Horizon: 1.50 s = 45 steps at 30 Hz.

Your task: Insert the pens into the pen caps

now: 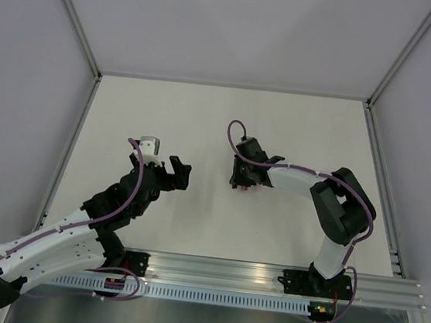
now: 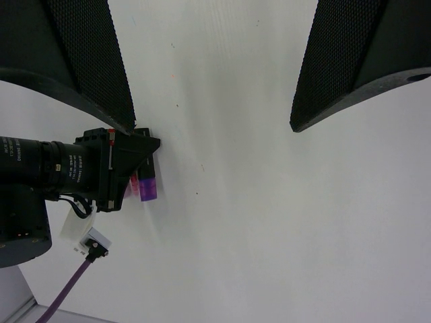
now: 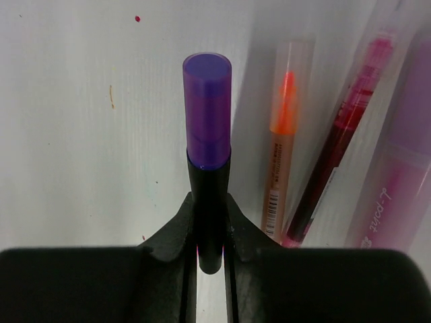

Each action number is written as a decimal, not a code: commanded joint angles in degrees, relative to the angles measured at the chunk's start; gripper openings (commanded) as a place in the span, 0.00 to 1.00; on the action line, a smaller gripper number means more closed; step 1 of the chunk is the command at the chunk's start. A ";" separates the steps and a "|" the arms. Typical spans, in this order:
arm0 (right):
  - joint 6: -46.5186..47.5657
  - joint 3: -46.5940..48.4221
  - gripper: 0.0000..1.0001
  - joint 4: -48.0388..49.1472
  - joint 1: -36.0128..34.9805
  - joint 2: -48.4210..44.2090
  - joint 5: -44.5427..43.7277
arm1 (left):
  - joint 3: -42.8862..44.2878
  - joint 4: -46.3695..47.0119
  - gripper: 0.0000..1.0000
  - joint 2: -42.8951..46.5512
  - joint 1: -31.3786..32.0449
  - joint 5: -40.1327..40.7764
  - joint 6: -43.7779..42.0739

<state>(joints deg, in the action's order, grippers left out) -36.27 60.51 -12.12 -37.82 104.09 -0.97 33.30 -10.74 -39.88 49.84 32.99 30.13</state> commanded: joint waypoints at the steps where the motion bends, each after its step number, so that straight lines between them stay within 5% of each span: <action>1: -1.17 -0.83 0.20 0.60 -0.67 0.76 -1.66 | -0.43 1.43 1.00 -0.46 -0.19 1.90 -2.44; 10: 1.02 1.18 0.41 -2.19 -0.85 -2.75 -2.71 | -0.78 2.22 1.00 -1.25 -0.19 1.72 -2.97; 18: 4.98 7.07 0.44 -9.58 -0.59 -10.04 -4.12 | -1.31 4.23 1.00 -1.78 -0.19 -0.82 -4.90; 20: 6.21 6.90 0.59 -9.77 -0.58 -12.15 -4.22 | -1.57 5.11 1.00 -1.96 -0.19 -2.93 -5.43; 22: 8.23 4.80 0.85 -7.76 -0.50 -15.84 -3.95 | -1.57 6.08 1.00 -2.57 -0.19 -4.24 -6.05; 26: 9.64 -4.58 0.98 -0.81 -0.58 -26.71 -5.43 | -1.66 7.58 1.00 -3.01 -0.19 -9.51 -6.92; 35: 8.32 -16.11 0.98 6.67 -0.58 -45.98 -16.95 | -5.26 12.67 1.00 5.15 -0.19 -16.29 -8.25; 45: 10.25 -19.02 0.98 9.04 -0.58 -49.86 -17.14 | -6.40 13.38 1.00 7.80 -0.19 -17.70 -7.89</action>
<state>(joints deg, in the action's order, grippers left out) -27.33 42.19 -6.22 -38.41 55.46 -16.97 27.29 0.51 -32.14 49.84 16.60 24.08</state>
